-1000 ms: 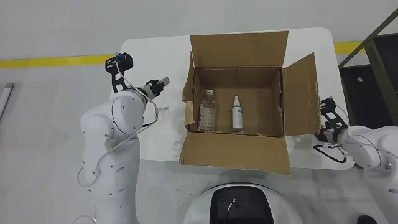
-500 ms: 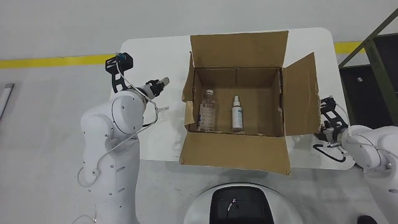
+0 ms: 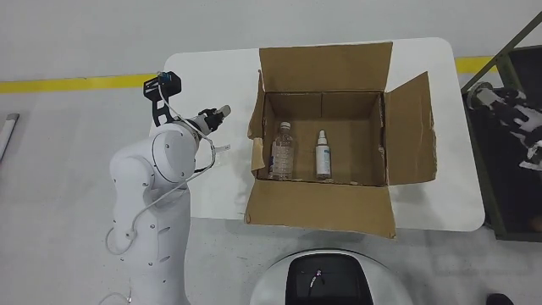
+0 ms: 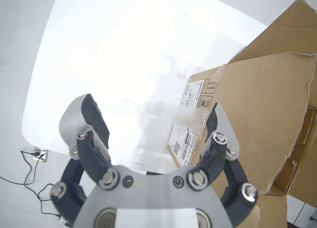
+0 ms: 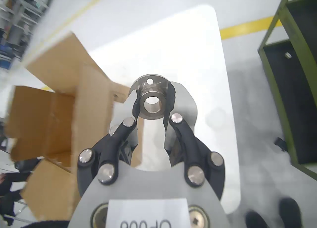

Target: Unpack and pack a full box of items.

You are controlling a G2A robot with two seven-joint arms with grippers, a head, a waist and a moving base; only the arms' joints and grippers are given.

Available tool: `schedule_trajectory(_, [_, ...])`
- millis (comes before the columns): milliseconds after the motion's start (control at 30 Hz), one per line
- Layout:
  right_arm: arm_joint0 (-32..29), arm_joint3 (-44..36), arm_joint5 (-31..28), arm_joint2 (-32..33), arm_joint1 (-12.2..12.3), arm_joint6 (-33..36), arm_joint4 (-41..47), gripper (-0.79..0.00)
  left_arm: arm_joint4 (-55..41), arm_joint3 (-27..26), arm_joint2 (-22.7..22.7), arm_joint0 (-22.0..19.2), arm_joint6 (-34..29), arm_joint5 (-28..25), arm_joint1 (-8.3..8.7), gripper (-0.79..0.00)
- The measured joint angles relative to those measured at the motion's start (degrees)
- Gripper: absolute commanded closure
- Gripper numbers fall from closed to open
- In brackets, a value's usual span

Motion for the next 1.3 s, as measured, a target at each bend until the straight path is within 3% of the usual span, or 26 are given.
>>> schedule_trajectory(100, [1.2,-4.2,0.2,1.9,-0.1,-2.9,5.0,0.000,0.0,0.0,0.0,0.0,0.0,0.0,0.00,-0.785])
schedule_trajectory(267, [5.0,-8.6,-2.4,-0.4,0.5,-0.4,9.7,0.000,0.0,0.0,0.0,0.0,0.0,0.0,0.00,-0.785])
schedule_trajectory(500, [13.7,-8.3,-3.7,-14.9,1.6,5.3,4.2,0.000,0.0,0.0,0.0,0.0,0.0,0.0,0.00,-0.785])
schedule_trajectory(767, [24.1,-0.7,1.1,-40.3,1.5,12.6,-17.0,0.000,0.0,0.0,0.0,0.0,0.0,0.0,0.00,-0.785])
schedule_trajectory(933, [29.1,8.4,7.8,-53.2,-0.1,15.2,-27.2,0.000,0.0,0.0,0.0,0.0,0.0,0.0,0.00,-0.785])
schedule_trajectory(1067, [31.7,15.5,11.9,-58.6,-1.2,17.0,-31.6,0.000,0.0,0.0,0.0,0.0,0.0,0.0,0.00,-0.785])
schedule_trajectory(1300, [32.9,23.5,15.2,-61.9,-2.7,19.0,-33.4,0.000,0.0,0.0,0.0,0.0,0.0,0.0,0.00,-0.785])
